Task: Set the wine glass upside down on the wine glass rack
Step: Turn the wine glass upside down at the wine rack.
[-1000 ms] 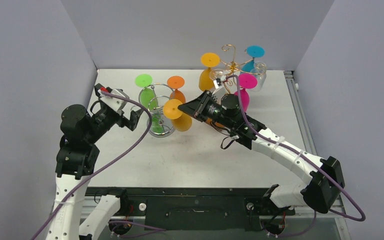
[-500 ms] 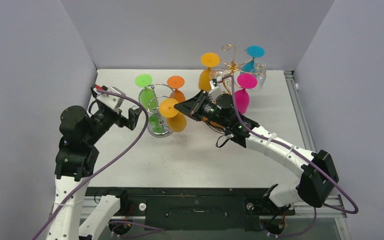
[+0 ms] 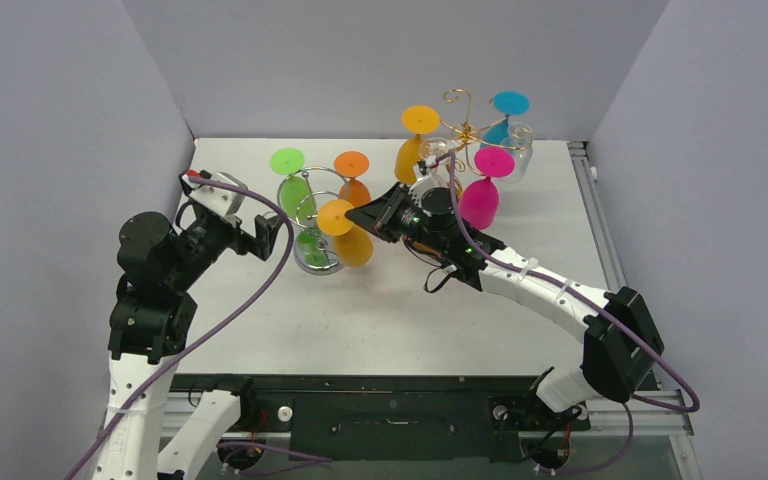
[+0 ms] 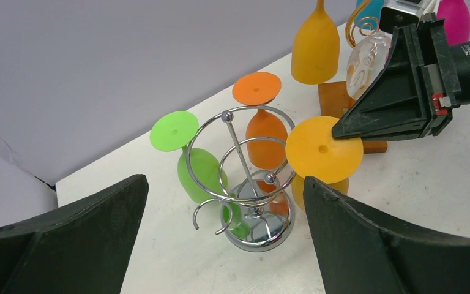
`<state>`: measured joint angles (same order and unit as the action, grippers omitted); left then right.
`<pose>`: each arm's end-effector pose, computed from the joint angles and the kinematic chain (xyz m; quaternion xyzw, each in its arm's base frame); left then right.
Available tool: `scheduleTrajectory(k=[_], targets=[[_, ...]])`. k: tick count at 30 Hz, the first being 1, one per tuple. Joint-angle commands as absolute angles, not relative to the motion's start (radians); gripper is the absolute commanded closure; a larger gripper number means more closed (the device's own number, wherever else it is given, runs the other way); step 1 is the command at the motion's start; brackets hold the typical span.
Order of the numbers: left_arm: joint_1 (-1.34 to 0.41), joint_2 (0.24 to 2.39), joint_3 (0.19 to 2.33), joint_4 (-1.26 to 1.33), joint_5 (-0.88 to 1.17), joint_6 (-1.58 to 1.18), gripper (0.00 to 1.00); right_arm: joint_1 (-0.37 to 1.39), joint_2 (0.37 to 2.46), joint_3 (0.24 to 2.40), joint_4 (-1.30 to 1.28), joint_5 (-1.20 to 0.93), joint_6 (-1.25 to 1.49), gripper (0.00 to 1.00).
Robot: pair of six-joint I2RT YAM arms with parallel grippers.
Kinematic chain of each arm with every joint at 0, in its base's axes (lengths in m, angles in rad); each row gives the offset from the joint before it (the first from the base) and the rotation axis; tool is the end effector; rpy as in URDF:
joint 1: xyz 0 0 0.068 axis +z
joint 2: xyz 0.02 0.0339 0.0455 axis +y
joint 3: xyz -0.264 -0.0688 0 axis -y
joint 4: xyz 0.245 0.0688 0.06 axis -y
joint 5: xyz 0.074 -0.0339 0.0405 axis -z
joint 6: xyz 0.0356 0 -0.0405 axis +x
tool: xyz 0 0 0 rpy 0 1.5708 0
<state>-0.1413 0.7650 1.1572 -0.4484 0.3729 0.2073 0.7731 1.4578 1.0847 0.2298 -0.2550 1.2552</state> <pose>0.1368 -0.0326 0.4394 0.2493 0.6812 -0.1124 0.6791 0.2425 0.2492 0.3269 0.0981 0.7480 0.6021 0.2615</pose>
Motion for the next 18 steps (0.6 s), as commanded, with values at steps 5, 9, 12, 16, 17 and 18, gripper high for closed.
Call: scheduleTrajectory(k=[5,9,12,16,17,18], targets=[[-0.135,0.757,1.185,-0.442,0.367,0.187,0.04,0.773,1.482,1.156,0.296,-0.225,1.266,1.0],[-0.134,0.752,1.174,-0.44,0.366,0.186,0.04,0.772,1.498,1.178,0.286,-0.216,1.257,1.0],[-0.135,0.753,1.175,-0.444,0.367,0.184,0.04,0.772,1.512,1.205,0.248,-0.211,1.235,1.0],[-0.135,0.755,1.18,-0.449,0.365,0.183,0.04,0.773,1.516,1.229,0.192,-0.206,1.201,1.0],[-0.135,0.755,1.18,-0.45,0.364,0.183,0.04,0.772,1.514,1.232,0.176,-0.201,1.191,1.0],[-0.135,0.755,1.18,-0.45,0.364,0.181,0.04,0.772,1.511,1.235,0.162,-0.196,1.182,1.0]])
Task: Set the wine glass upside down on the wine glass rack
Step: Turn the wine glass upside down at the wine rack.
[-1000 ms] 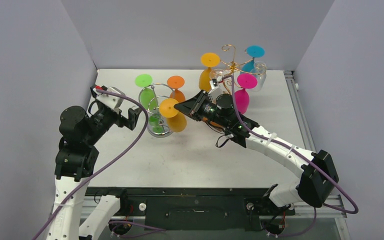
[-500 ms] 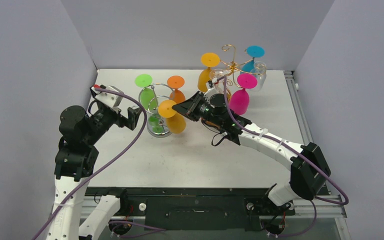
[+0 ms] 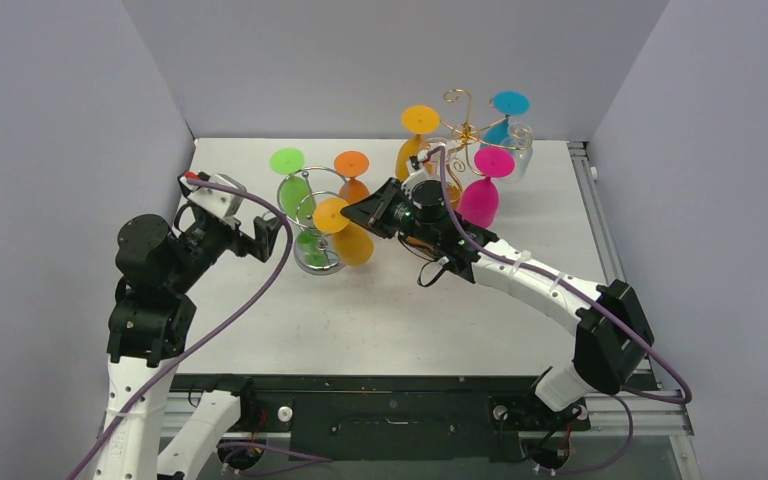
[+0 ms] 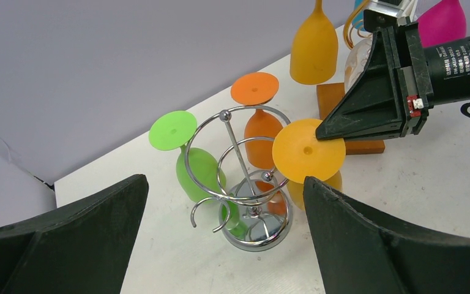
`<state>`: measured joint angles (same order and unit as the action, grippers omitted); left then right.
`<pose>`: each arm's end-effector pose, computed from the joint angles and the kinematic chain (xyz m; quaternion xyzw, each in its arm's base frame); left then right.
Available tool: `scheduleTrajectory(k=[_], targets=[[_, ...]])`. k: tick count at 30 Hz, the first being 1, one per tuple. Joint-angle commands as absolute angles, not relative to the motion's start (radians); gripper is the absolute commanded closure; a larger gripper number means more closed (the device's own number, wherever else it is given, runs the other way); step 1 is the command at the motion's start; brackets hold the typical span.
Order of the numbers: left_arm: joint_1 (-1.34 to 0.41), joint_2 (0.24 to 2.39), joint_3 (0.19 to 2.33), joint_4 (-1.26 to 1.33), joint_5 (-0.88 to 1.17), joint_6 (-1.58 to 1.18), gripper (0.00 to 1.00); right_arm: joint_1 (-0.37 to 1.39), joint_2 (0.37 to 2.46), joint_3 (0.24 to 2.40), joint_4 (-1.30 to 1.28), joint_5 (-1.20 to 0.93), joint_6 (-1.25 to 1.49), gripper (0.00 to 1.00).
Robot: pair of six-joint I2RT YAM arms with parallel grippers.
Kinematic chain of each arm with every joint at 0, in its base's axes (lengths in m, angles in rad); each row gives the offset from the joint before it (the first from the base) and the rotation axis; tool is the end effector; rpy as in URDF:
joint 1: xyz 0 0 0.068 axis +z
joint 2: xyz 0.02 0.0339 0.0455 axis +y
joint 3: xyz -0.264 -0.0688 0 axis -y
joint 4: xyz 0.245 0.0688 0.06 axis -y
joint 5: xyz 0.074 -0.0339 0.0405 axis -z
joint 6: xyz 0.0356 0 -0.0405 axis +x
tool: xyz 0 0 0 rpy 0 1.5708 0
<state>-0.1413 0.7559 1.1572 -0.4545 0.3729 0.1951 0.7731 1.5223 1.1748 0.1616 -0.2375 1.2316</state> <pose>0.1338 -0.0321 0.4398 0.2451 0.6817 -0.1163 0.6795 0.2552 0.2607 0.3301 0.1000 0.7615 0.5833 0.2644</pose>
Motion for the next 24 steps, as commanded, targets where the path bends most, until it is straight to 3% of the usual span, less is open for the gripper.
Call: scheduleTrajectory(k=[1,10,15,24], targets=[[-0.135,0.754,1.178,-0.452,0.362,0.18,0.04,0.773,1.508,1.236,0.145,-0.191,1.173,0.99],[-0.133,0.741,1.168,-0.454,0.356,0.176,0.04,0.77,1.491,1.306,-0.01,-0.147,1.083,0.67],[-0.133,0.741,1.172,-0.457,0.349,0.176,0.04,0.778,1.491,1.414,-0.211,-0.094,0.985,0.27],[-0.132,0.756,1.195,-0.46,0.342,0.148,0.04,0.791,1.453,1.53,-0.439,-0.043,0.869,0.23]])
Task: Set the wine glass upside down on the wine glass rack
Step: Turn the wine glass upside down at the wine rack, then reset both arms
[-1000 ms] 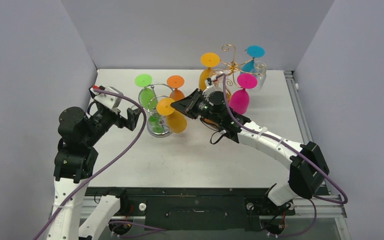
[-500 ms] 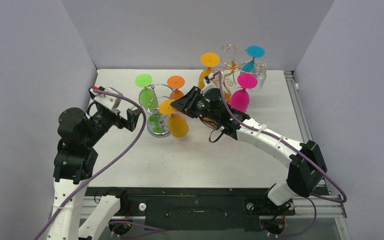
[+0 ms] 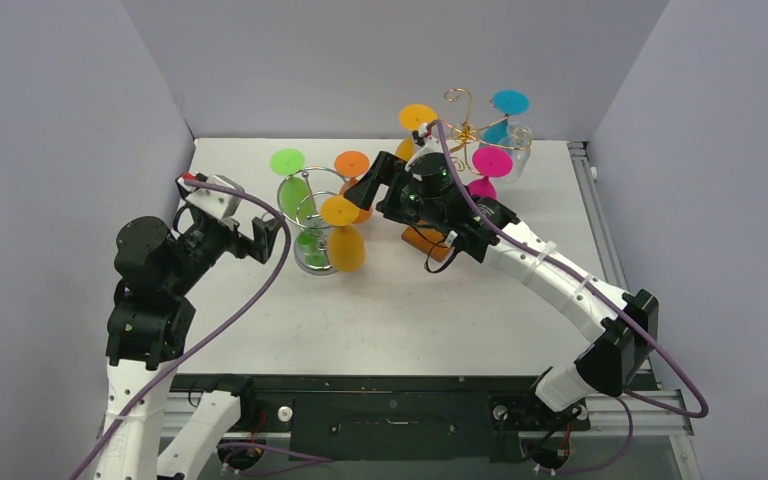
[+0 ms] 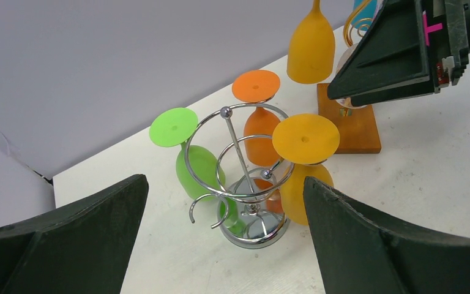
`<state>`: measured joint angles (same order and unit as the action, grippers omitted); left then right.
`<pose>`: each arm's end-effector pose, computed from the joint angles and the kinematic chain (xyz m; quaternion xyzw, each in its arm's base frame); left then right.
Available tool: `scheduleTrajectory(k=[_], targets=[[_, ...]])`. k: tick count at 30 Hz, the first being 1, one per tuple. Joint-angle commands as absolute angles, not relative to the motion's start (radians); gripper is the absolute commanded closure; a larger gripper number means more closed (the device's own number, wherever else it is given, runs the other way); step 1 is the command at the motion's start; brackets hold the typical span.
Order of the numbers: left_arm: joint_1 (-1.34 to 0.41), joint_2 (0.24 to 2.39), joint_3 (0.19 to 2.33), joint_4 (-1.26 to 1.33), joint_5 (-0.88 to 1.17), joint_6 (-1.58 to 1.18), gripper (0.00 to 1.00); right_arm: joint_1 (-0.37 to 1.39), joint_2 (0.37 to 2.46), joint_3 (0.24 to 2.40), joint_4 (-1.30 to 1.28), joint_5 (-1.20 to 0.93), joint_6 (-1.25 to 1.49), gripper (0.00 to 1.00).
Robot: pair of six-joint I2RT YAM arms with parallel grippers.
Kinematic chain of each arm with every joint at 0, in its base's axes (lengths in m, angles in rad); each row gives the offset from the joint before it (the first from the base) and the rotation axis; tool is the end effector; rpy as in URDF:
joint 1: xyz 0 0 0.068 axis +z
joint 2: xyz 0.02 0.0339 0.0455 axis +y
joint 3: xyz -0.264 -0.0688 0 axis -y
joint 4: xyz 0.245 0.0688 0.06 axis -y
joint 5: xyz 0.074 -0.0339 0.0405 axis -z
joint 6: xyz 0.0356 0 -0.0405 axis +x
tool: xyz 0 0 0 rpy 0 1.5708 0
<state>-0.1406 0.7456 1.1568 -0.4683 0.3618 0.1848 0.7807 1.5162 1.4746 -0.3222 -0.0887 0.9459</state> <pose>0.1307 -0.0312 0.4394 0.2377 0.6857 -0.1158 0.6782 0.2501 0.2522 0.3879 0.0428 0.8218 0.4546 0.3407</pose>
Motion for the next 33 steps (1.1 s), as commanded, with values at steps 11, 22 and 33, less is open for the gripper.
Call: scheduleTrajectory(k=[11,22,33], targets=[[-0.089,0.826,1.251,-0.496,0.339,0.086,0.04,0.919,1.402,1.671,-0.671,0.074,0.697,0.21],[0.147,0.946,1.307,-0.484,0.408,0.006,0.04,0.813,1.171,1.544,-0.679,0.363,0.475,0.2],[0.305,1.066,1.226,-0.361,0.413,-0.016,0.04,0.288,0.874,1.174,-0.572,0.379,0.536,0.77]])
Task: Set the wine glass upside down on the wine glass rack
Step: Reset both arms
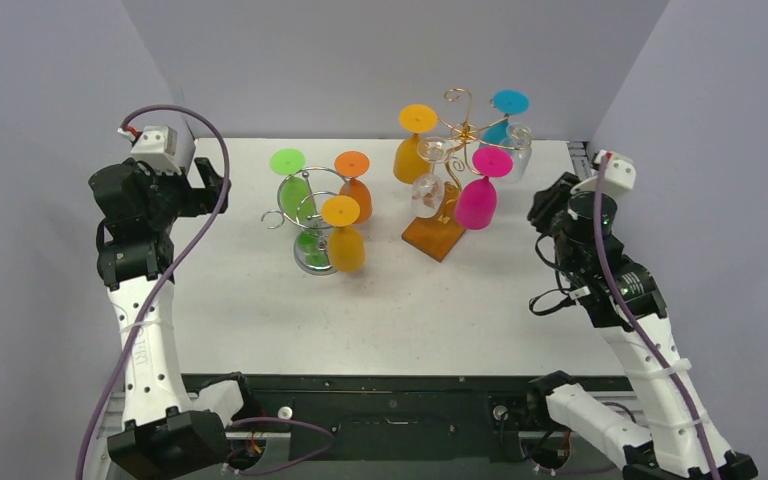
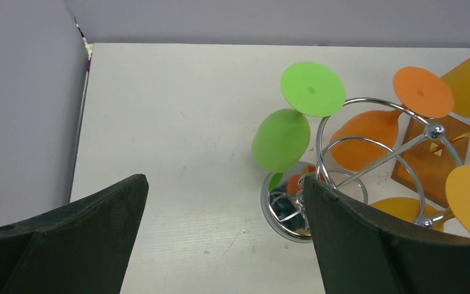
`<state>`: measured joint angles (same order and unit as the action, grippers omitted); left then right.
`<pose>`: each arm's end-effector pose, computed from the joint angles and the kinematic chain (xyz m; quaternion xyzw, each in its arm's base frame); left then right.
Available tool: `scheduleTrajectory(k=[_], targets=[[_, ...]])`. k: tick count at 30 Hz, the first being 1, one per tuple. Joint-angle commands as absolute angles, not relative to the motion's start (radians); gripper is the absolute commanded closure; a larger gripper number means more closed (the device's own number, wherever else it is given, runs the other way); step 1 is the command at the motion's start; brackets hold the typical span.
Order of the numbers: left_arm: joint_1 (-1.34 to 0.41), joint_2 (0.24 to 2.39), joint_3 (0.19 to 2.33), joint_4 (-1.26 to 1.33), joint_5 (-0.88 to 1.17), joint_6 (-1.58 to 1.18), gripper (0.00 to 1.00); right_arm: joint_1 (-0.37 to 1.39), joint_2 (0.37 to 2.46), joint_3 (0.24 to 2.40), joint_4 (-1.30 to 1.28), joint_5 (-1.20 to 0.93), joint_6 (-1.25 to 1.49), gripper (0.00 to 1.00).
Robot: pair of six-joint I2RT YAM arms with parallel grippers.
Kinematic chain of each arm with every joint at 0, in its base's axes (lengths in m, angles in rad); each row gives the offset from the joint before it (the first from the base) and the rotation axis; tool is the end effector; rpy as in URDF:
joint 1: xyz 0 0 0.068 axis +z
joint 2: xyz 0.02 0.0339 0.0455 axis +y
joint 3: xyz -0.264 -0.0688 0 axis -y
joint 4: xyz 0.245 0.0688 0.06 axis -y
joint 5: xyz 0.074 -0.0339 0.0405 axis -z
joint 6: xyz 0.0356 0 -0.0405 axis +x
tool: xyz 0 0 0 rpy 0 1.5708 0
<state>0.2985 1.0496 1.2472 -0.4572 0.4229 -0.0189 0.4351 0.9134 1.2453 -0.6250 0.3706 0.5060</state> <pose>0.2145 0.0507 0.4220 0.0039 0.7855 -0.0817 0.6134 0.1627 0.0614 0.4281 0.1378 0.7847 0.1339 0.5894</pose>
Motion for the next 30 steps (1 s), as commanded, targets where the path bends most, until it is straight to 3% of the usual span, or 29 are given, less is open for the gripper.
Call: scheduleTrajectory(k=[1,4,8,10,13,15,23,30], targets=[[0.306,1.079,1.215,-0.353,0.396,-0.014,0.04,0.226,0.875,1.139,-0.565,0.349,0.547,0.84],[0.308,1.126,1.18,-0.335,0.341,-0.01,0.04,0.06,0.897,1.026,-0.504,0.274,0.587,0.95],[0.306,1.16,1.083,-0.266,0.313,-0.016,0.04,-0.098,0.948,0.872,-0.367,0.345,0.675,0.98],[0.303,1.167,1.03,-0.224,0.307,-0.015,0.04,-0.135,0.98,0.817,-0.287,0.395,0.699,0.89],[0.299,1.186,0.951,-0.149,0.294,-0.031,0.04,-0.179,1.038,0.759,-0.153,0.426,0.695,0.52],[0.294,1.204,0.913,-0.097,0.27,-0.052,0.04,-0.187,1.085,0.737,-0.091,0.431,0.664,0.38],[0.279,1.305,0.779,0.137,0.287,-0.12,0.04,-0.181,1.285,0.68,0.085,0.38,0.554,0.26],[0.218,1.392,0.644,0.369,0.313,-0.097,0.04,-0.15,1.303,0.575,0.279,0.475,0.488,0.25]])
